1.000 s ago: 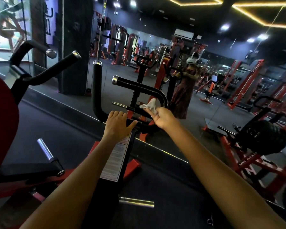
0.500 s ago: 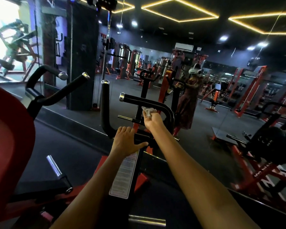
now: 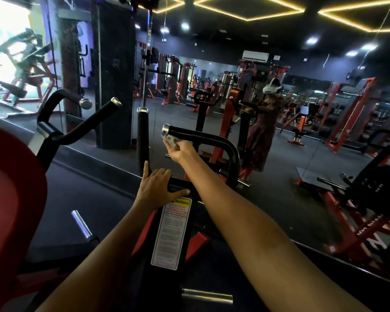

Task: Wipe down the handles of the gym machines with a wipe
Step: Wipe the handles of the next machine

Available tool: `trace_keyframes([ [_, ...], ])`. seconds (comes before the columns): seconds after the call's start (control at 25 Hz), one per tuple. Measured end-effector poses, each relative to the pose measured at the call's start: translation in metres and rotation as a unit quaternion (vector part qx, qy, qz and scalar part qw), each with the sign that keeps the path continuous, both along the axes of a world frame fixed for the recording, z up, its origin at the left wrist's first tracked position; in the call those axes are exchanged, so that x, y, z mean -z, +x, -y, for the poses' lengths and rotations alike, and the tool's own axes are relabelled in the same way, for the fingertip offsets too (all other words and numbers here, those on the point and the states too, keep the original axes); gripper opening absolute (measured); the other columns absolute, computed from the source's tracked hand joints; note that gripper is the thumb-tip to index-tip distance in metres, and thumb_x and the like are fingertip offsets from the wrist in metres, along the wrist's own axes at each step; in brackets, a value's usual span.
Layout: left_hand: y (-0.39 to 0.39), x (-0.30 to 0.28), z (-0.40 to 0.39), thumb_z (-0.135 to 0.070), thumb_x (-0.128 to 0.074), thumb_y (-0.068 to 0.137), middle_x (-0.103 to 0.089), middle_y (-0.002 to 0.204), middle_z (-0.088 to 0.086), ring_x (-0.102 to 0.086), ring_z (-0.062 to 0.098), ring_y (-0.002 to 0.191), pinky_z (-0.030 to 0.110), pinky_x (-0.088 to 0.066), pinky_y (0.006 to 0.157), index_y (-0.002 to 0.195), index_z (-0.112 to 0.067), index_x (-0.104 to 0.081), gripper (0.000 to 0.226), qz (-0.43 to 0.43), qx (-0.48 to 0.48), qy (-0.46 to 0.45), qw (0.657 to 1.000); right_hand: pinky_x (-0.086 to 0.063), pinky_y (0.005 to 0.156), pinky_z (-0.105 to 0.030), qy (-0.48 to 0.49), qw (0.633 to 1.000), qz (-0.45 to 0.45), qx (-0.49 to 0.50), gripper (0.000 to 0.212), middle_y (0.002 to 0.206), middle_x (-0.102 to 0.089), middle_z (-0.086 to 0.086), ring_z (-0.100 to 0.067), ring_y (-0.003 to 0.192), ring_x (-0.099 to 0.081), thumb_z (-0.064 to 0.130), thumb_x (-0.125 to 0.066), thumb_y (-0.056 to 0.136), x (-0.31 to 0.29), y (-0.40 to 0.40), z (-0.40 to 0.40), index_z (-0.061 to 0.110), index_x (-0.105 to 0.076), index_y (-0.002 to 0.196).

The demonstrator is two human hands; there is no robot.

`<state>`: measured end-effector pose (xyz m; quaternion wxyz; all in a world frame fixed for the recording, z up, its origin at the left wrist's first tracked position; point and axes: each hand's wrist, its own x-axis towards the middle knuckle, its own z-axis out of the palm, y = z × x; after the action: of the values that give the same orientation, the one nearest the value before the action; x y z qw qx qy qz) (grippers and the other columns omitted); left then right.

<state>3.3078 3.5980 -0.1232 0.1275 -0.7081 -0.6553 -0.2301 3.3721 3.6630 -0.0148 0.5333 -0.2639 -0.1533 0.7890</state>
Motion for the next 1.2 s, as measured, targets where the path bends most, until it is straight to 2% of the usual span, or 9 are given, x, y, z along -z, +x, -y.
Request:
trace_keyframes([
  [0.28,0.002,0.002,0.0,-0.095,-0.008,0.062,-0.061,0.093,-0.001,-0.059,0.019,0.099,0.045,0.002,0.116,0.092,-0.015,-0.057,0.098,0.033,-0.001,0.017,0.999,-0.04,0.103,-0.027,-0.052,0.986,-0.143,0.065,0.036,0.141,-0.043,-0.017,-0.021,0.13,-0.044,-0.006,-0.039,0.095,0.005,0.064,0.004,-0.012,-0.042,0.13],
  [0.48,0.002,0.0,0.0,-0.09,-0.019,0.063,-0.061,0.095,0.0,-0.058,0.02,0.102,0.046,-0.001,0.117,0.089,-0.017,-0.052,0.084,0.045,0.003,0.006,0.999,-0.043,0.101,-0.034,-0.076,0.957,-0.24,0.146,0.042,0.122,-0.059,-0.01,-0.018,0.128,-0.047,-0.009,-0.043,0.092,0.008,0.112,0.008,-0.005,-0.041,0.133],
  [0.6,0.004,-0.001,0.001,-0.092,-0.019,0.061,-0.061,0.097,0.001,-0.058,0.02,0.104,0.047,-0.002,0.118,0.089,-0.017,-0.051,0.086,0.055,0.003,-0.007,0.998,-0.043,0.102,-0.028,-0.021,0.969,-0.202,0.14,0.024,0.097,-0.061,-0.017,-0.019,0.125,-0.049,-0.008,-0.043,0.092,0.014,0.12,0.03,-0.013,-0.051,0.115],
  [0.72,0.004,-0.004,0.0,-0.093,-0.026,0.063,-0.061,0.101,0.003,-0.056,0.022,0.107,0.047,-0.003,0.119,0.091,-0.015,-0.051,0.087,0.054,0.005,-0.02,0.998,-0.055,0.081,-0.026,0.129,0.981,-0.024,0.142,0.012,0.086,-0.059,-0.015,-0.02,0.089,-0.063,-0.006,-0.046,0.091,0.011,0.138,0.041,-0.006,-0.058,0.096],
  [0.8,0.005,-0.005,0.0,-0.087,-0.028,0.063,-0.061,0.103,0.005,-0.055,0.023,0.109,0.047,-0.004,0.119,0.092,-0.014,-0.051,0.082,0.055,0.003,-0.026,0.998,-0.053,0.068,-0.026,0.303,0.87,0.321,0.221,0.015,0.079,-0.06,-0.013,-0.016,0.074,-0.06,0.003,-0.051,0.093,0.006,0.158,0.038,-0.006,-0.062,0.088],
  [0.88,0.006,-0.006,0.0,-0.085,-0.029,0.063,-0.061,0.104,0.007,-0.055,0.024,0.11,0.047,-0.003,0.119,0.093,-0.013,-0.052,0.082,0.065,0.004,-0.033,0.997,-0.049,0.085,-0.026,0.445,0.588,0.628,0.248,0.021,0.102,-0.065,-0.016,-0.015,0.094,-0.06,0.003,-0.048,0.095,0.014,0.177,0.031,-0.004,-0.063,0.107],
  [0.96,0.006,-0.007,0.0,-0.085,-0.03,0.063,-0.061,0.107,0.008,-0.054,0.025,0.112,0.047,-0.003,0.119,0.095,-0.012,-0.052,0.082,0.071,0.005,-0.042,0.997,-0.032,0.11,-0.031,0.492,0.411,0.75,0.161,0.038,0.143,-0.042,-0.014,-0.018,0.129,-0.041,-0.003,-0.038,0.096,0.031,0.188,0.028,0.001,-0.047,0.133],
  [1.08,0.006,-0.007,0.001,-0.083,-0.032,0.065,-0.061,0.107,0.009,-0.054,0.025,0.112,0.047,-0.004,0.119,0.093,-0.012,-0.051,0.079,0.072,0.008,-0.042,0.997,-0.031,0.111,-0.032,0.486,0.363,0.784,0.132,0.048,0.152,-0.025,-0.014,-0.023,0.139,-0.028,-0.008,-0.036,0.093,0.061,0.198,0.035,0.001,-0.037,0.14],
  [1.2,0.008,-0.007,0.001,-0.081,-0.037,0.07,-0.061,0.109,0.01,-0.054,0.026,0.113,0.047,-0.004,0.119,0.095,-0.01,-0.053,0.077,0.076,0.005,-0.039,0.996,-0.059,0.073,-0.037,0.48,0.252,0.82,0.186,0.058,0.141,-0.041,-0.023,-0.035,0.127,-0.045,-0.02,-0.059,0.072,0.095,0.193,0.056,-0.007,-0.049,0.128],
])
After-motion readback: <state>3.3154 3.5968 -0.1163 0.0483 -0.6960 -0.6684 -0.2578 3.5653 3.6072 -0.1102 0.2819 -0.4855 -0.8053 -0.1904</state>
